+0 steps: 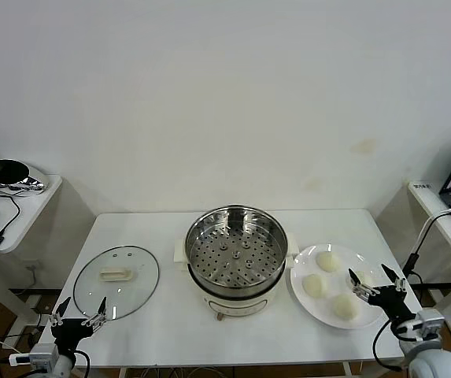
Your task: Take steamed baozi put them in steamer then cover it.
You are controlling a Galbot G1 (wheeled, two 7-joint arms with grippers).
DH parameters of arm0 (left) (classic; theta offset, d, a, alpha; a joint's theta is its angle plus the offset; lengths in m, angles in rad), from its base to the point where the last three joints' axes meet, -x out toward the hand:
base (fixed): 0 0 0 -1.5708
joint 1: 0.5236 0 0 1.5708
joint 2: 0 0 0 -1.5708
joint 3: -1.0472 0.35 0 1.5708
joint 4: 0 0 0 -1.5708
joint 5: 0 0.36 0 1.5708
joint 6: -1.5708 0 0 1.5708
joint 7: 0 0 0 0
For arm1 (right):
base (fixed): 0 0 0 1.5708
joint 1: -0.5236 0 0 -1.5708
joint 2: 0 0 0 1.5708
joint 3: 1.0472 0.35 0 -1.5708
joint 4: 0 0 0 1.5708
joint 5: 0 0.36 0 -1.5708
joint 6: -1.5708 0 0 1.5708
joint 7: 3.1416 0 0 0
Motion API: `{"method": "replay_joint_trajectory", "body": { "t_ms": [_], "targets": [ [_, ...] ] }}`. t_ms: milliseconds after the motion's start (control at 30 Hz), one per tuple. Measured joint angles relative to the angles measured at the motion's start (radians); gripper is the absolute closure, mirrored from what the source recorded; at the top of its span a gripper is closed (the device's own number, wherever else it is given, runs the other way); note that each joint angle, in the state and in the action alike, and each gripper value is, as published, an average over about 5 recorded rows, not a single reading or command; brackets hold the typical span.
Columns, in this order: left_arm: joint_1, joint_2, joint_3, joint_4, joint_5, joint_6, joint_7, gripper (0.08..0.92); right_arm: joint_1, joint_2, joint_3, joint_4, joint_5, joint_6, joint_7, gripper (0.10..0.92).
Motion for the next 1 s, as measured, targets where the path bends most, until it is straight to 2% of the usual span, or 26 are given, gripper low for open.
{"method": "replay_joint_trajectory", "body": {
  "t_ms": [167, 300, 667, 1000],
  "targets": [
    [0.003, -0.001, 0.001, -0.004, 0.01, 0.004, -0.003, 0.177, 0.054, -0.048, 0.001, -0.025, -0.038, -0.025, -0.042, 0.203],
    [0.005, -0.001, 0.001, -0.009, 0.018, 0.006, -0.004, 0.177, 0.132, -0.112, -0.008, -0.068, -0.113, -0.04, -0.138, 0.203],
    [0.012, 0.003, 0.011, -0.034, 0.05, 0.008, -0.001, 0.177, 0.505, -0.311, -0.15, -0.262, -0.435, -0.049, -0.565, 0.203],
    [0.019, -0.011, 0.029, -0.062, 0.059, 0.007, 0.004, 0.177, 0.974, -0.407, -0.598, -0.458, -0.687, 0.01, -0.898, 0.203]
  ]
}}
